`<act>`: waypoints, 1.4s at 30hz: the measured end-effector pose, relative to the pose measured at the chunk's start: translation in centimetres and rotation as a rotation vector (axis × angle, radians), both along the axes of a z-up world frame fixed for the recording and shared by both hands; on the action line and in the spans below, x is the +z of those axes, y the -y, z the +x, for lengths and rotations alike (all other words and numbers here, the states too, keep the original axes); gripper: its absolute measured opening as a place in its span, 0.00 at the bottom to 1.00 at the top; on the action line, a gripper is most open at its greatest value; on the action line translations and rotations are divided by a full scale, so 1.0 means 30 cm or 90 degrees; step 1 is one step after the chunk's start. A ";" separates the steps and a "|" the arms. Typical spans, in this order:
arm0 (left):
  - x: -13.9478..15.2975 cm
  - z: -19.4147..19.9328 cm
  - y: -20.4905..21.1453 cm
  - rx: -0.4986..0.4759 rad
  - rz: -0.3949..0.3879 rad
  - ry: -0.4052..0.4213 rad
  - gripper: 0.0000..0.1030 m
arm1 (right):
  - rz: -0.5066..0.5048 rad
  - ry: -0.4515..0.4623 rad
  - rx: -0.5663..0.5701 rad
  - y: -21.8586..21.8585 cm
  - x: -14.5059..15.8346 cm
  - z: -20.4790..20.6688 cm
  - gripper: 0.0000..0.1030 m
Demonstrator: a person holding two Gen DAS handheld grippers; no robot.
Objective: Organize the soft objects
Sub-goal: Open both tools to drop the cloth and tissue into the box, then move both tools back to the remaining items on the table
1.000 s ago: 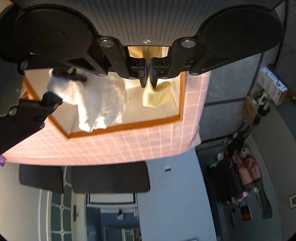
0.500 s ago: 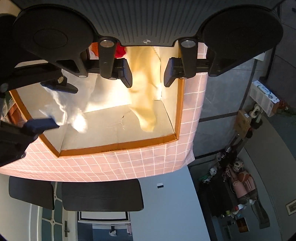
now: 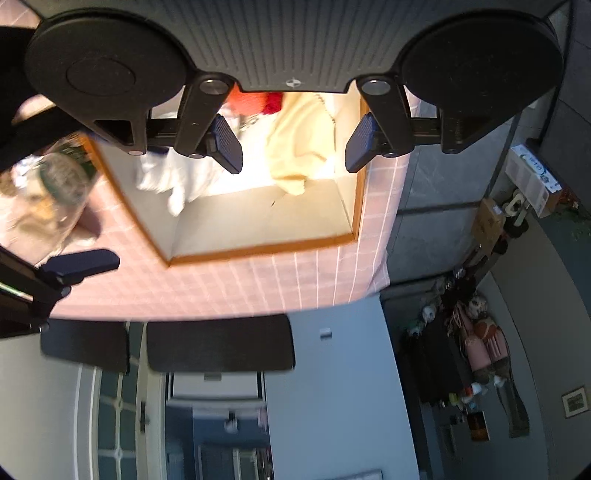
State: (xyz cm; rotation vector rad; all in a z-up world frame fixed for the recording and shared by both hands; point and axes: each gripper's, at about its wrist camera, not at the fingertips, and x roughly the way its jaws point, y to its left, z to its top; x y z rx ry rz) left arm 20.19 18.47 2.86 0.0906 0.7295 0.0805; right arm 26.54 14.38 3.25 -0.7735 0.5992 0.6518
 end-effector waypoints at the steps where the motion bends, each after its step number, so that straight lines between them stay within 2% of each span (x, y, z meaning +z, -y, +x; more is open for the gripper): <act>1: 0.010 -0.021 0.007 -0.004 -0.006 0.017 0.73 | 0.008 0.006 0.010 0.019 0.013 -0.026 0.75; 3: 0.024 -0.064 0.027 -0.015 -0.012 0.047 0.73 | 0.021 0.019 0.028 0.059 0.035 -0.083 0.76; 9: 0.053 -0.171 0.113 -0.019 0.014 0.127 0.74 | 0.059 0.066 0.052 0.191 0.072 -0.210 0.76; 14: 0.065 -0.259 0.183 -0.030 0.025 0.173 0.75 | 0.115 0.067 0.044 0.336 0.089 -0.308 0.76; 19: 0.064 -0.344 0.276 -0.059 0.028 0.216 0.75 | 0.171 0.056 0.019 0.512 0.086 -0.376 0.76; 26: 0.024 -0.402 0.422 -0.113 -0.016 0.253 0.75 | 0.245 0.018 -0.075 0.768 0.047 -0.403 0.76; 31: -0.046 -0.376 0.546 -0.157 -0.047 0.241 0.75 | 0.286 -0.030 -0.175 0.933 -0.019 -0.332 0.76; 34: -0.091 -0.325 0.603 -0.183 -0.085 0.209 0.75 | 0.315 -0.082 -0.242 1.018 -0.070 -0.263 0.72; 42: -0.212 -0.151 0.743 -0.244 -0.112 0.117 0.73 | 0.329 -0.197 -0.358 1.157 -0.237 -0.067 0.64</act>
